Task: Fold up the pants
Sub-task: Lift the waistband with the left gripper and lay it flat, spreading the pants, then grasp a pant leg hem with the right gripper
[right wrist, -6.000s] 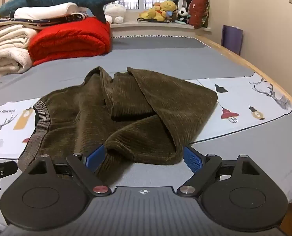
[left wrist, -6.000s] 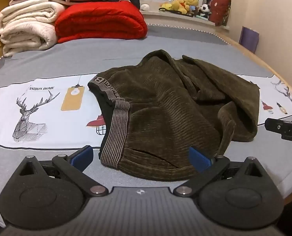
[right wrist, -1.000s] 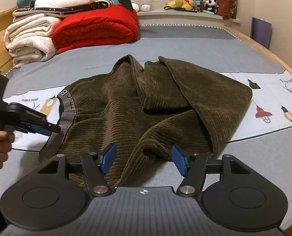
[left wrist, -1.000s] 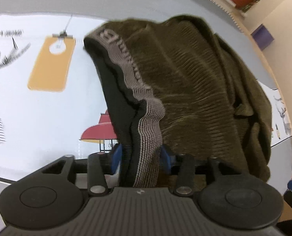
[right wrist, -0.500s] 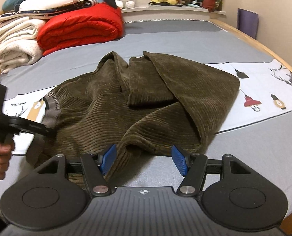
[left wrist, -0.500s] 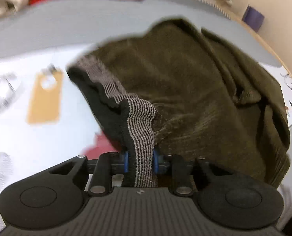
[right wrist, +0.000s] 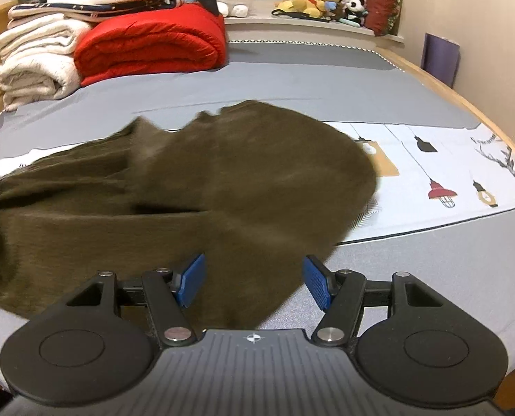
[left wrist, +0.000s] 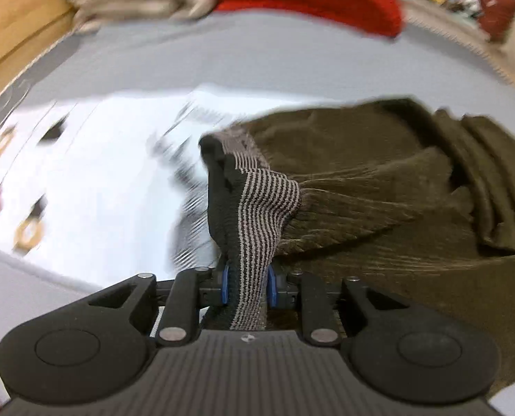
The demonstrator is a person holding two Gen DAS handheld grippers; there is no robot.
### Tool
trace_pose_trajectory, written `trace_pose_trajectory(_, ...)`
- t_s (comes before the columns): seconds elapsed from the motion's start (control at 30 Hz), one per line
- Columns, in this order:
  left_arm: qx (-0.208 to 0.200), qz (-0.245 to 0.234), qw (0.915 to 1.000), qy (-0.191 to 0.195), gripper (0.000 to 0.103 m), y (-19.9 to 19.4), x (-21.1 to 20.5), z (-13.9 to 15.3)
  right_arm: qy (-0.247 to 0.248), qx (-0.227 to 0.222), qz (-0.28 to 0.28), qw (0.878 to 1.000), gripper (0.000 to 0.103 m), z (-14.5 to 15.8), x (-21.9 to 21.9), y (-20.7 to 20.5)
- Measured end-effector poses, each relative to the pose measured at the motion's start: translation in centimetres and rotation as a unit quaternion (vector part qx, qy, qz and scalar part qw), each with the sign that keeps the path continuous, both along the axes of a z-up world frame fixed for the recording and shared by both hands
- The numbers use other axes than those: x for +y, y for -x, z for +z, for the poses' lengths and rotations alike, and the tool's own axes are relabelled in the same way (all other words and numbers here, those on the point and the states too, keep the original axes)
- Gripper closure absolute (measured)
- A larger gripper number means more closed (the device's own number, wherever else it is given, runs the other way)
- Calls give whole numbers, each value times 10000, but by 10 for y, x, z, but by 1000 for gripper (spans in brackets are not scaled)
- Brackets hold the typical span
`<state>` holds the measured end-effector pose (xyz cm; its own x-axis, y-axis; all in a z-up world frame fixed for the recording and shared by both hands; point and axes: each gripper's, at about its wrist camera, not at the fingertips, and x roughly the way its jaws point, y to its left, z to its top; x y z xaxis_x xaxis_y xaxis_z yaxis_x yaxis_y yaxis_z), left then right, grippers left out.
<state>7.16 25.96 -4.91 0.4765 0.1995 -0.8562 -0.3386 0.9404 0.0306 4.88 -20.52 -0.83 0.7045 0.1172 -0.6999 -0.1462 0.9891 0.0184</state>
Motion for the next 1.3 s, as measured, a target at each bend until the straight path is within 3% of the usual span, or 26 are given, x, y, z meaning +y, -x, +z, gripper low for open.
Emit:
trace_pose_trajectory(0.1, 184, 330, 9991, 180, 65, 10, 17, -3, 27, -12, 44, 10000, 39, 0, 4, -1)
trace_pose_trajectory(0.2, 9, 529, 9985, -153, 61, 17, 11, 16, 33, -48, 65, 10000, 39, 2, 9, -8)
trace_pose_trajectory(0.27, -179, 620, 9973, -345, 50, 29, 3, 38, -11, -48, 120, 9999, 39, 6, 13, -16)
trace_pose_trajectory(0.37, -588, 538, 9968, -57, 29, 46, -15, 73, -115, -38, 399, 9991, 40, 25, 20, -38)
trace_pose_trajectory(0.4, -680, 373, 9970, 7, 18, 49, -26, 81, -55, -64, 554, 9984, 40, 32, 24, -46)
trace_pose_trajectory(0.47, -900, -152, 9958, 74, 17, 60, -57, 90, 132, -112, 804, 9966, 39, 37, 33, -59)
trace_pose_trajectory(0.57, -1098, -686, 9911, 311, 23, 68, -100, 68, 315, -72, 1053, 9939, 39, 20, 45, -72)
trace_pose_trajectory(0.67, -417, -847, 9932, 685, 36, 63, -125, 31, 462, 465, 1039, 9924, 40, -17, 53, -79)
trace_pose_trajectory(0.77, -184, -1209, 9912, 501, 36, 50, -143, 17, 86, 877, 1082, 9902, 40, -28, 65, -88)
trace_pose_trajectory(0.9, 321, -1441, 9883, 371, 36, 33, -155, -8, 851, 888, 1387, 9827, 40, -44, 85, -88)
trace_pose_trajectory(1.03, 583, -1321, 9894, 126, 34, 24, -154, -22, 1128, 1247, 1414, 9756, 40, -63, 91, -88)
trace_pose_trajectory(1.07, 558, -1284, 9900, 180, 34, 23, -154, -21, 1304, 1283, 1480, 9719, 42, -67, 92, -86)
trace_pose_trajectory(1.13, 484, -1252, 9906, 272, 33, 23, -153, -17, 1563, 1265, 1568, 9669, 70, -72, 93, -80)
trace_pose_trajectory(1.17, 445, -1255, 9907, 293, 33, 22, -153, -16, 1591, 1238, 1598, 9663, 93, -72, 89, -77)
trace_pose_trajectory(1.3, 372, -1327, 9900, 308, 32, 19, -161, -13, 1439, 839, 1581, 9733, 96, -54, 57, -67)
